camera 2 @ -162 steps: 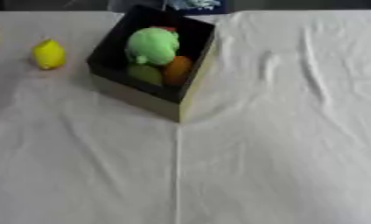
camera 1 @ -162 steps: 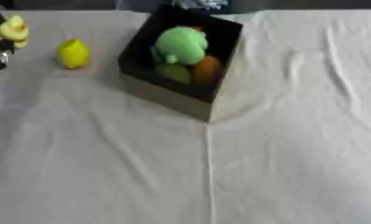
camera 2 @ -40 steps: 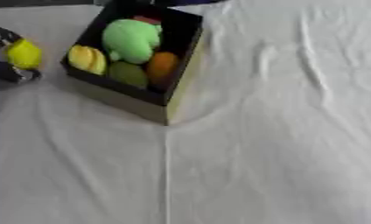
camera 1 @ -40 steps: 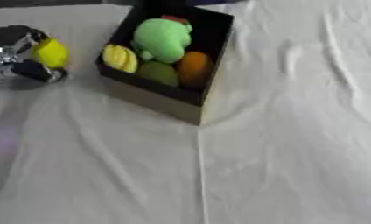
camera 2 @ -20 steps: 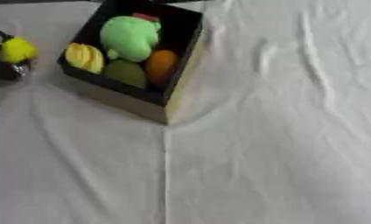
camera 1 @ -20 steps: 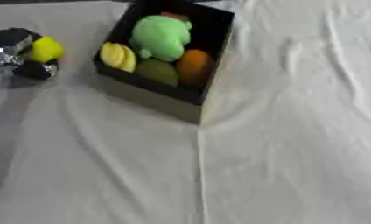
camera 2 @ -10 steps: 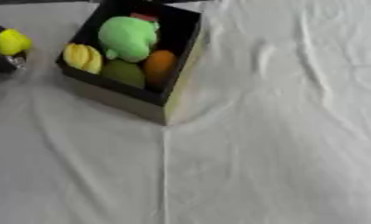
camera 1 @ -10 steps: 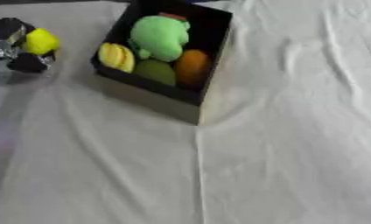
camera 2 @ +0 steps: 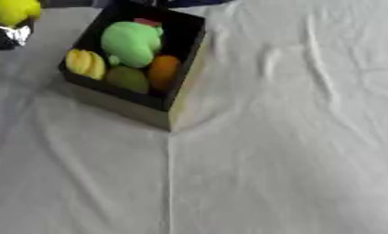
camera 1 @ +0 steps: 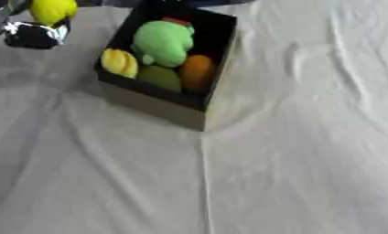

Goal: Pick up objects on the table and place them in the box.

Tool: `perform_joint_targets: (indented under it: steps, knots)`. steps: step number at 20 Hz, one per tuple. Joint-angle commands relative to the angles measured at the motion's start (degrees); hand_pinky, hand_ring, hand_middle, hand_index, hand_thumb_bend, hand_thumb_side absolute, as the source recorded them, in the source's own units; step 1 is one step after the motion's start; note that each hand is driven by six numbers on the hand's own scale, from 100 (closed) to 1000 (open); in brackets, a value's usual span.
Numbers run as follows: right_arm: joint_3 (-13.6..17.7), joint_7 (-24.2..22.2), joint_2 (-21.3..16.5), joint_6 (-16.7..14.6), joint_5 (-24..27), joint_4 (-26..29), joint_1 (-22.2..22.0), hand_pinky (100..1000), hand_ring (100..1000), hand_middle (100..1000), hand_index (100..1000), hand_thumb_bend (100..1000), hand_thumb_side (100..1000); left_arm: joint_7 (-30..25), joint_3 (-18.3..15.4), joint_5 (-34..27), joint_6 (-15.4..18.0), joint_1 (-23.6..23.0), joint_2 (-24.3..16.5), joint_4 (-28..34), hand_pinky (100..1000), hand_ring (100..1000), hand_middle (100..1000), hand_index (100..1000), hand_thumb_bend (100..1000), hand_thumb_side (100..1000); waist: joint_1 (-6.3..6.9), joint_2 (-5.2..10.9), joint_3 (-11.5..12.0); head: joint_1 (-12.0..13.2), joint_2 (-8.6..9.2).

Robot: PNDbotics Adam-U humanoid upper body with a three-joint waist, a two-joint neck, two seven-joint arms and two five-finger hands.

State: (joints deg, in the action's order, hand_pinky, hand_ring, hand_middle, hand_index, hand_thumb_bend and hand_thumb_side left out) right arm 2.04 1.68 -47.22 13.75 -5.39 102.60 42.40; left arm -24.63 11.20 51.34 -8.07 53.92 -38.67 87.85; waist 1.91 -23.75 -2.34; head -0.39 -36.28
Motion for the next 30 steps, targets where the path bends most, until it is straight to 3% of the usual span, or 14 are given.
perform_joint_targets:
  steps: [1, 10, 18, 21, 23, 25, 26, 28, 30]
  knots:
    - [0.28, -0.29, -1.92, -0.26, 0.13, 0.38, 1.16, 873, 851, 547, 685, 100, 455, -1.00, 2.15, -2.03, 1.39, 2.98, 1.06, 3.24, 705, 655, 621, 667, 100, 397, 0.46, 2.69, -0.09, -0.23, -0.36]
    - [0.27, -0.37, -1.31, -0.49, 0.24, 0.66, 2.31, 874, 851, 547, 685, 100, 454, -1.62, 8.38, -3.87, 4.95, 8.32, 11.09, -2.49, 700, 661, 633, 690, 100, 374, 0.23, 2.17, -0.55, -0.39, -0.60]
    - [0.05, -0.63, -0.71, -0.50, 0.36, 0.68, 3.03, 874, 851, 546, 684, 100, 462, -0.71, 10.14, 3.67, 8.12, 8.94, 16.15, -10.86, 734, 699, 667, 727, 125, 364, 0.36, 1.69, -0.95, -0.64, -1.01]
    - [-0.02, -0.73, -0.63, -0.53, 0.35, 0.70, 3.20, 874, 850, 546, 684, 100, 473, -1.31, 10.15, 6.50, 9.76, 8.80, 17.09, -13.76, 778, 752, 719, 820, 225, 395, 0.41, 1.68, -1.11, -0.76, -1.08]
    - [0.02, -0.68, -0.68, -0.51, 0.38, 0.69, 3.16, 874, 850, 545, 684, 100, 461, -1.16, 9.92, 7.80, 10.96, 8.59, 17.20, -14.58, 893, 866, 813, 932, 446, 429, 0.46, 1.71, -1.20, -0.85, -1.13]
    - [0.13, -0.54, -0.79, -0.48, 0.39, 0.66, 3.04, 874, 850, 545, 684, 100, 460, -1.08, 9.54, 8.52, 12.00, 8.41, 17.16, -15.14, 968, 938, 884, 982, 707, 675, 0.53, 1.80, -1.26, -0.91, -1.20]
    - [0.20, -0.47, -0.83, -0.49, 0.40, 0.67, 2.97, 874, 850, 545, 684, 100, 461, -0.81, 9.31, 8.53, 12.38, 8.35, 17.13, -15.12, 977, 945, 894, 990, 949, 837, 0.57, 1.86, -1.27, -0.94, -1.18]
    - [0.29, -0.36, -0.84, -0.50, 0.44, 0.67, 2.88, 873, 850, 545, 684, 100, 460, 0.18, 8.62, 7.95, 12.54, 8.17, 17.09, -14.58, 990, 954, 906, 994, 1000, 987, 0.59, 1.99, -1.30, -1.02, -1.13]
    - [0.30, -0.32, -0.88, -0.52, 0.48, 0.65, 2.79, 873, 850, 545, 684, 100, 456, 1.93, 7.57, 7.07, 11.58, 8.10, 16.92, -13.27, 986, 955, 913, 992, 1000, 1000, 0.57, 2.17, -1.34, -1.17, -1.18]
